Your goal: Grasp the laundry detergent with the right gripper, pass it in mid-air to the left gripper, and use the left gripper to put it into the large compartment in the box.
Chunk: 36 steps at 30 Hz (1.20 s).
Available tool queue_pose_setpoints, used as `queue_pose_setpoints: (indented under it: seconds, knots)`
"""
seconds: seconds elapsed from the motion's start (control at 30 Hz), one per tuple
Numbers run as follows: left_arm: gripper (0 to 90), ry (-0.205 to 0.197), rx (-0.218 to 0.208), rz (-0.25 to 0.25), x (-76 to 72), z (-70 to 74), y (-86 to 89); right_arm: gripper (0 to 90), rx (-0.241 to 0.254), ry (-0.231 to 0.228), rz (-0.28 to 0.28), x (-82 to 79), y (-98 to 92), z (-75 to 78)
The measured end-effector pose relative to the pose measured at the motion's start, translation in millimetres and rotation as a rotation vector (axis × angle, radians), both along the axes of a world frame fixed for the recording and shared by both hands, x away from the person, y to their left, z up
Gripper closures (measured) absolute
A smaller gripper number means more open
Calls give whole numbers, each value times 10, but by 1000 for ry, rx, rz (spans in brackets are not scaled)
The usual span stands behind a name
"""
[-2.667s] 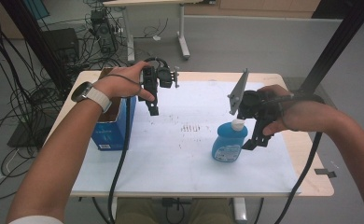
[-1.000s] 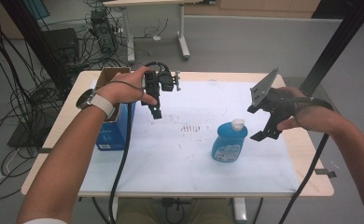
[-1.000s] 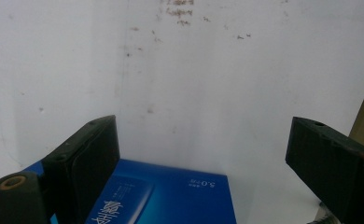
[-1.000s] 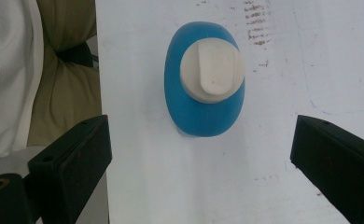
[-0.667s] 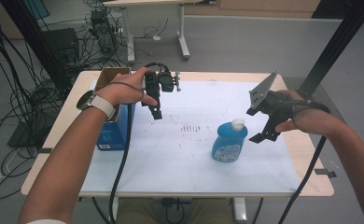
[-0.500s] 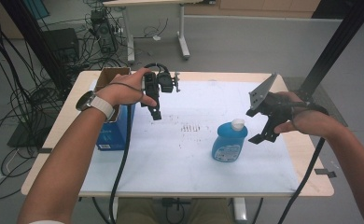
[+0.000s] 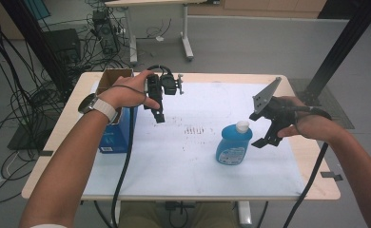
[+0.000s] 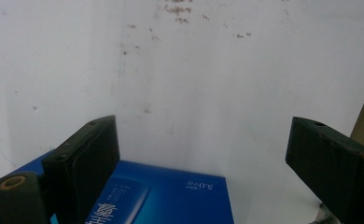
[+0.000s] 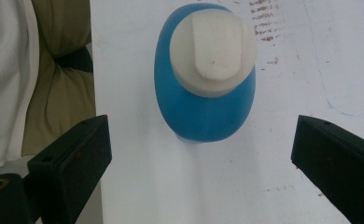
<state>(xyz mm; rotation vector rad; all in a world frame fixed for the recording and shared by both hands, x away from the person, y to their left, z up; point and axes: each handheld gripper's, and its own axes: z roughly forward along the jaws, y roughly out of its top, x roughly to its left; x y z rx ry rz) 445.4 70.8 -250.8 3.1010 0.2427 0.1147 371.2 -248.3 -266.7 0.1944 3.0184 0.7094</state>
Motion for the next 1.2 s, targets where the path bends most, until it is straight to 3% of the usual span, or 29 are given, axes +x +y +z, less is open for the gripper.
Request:
queue_pose_setpoints:
  seconds: [1.2]
  knots:
    - [101, 9, -1, 1, 3, -66, -10, 53, 85, 27, -7, 33, -40, -377]
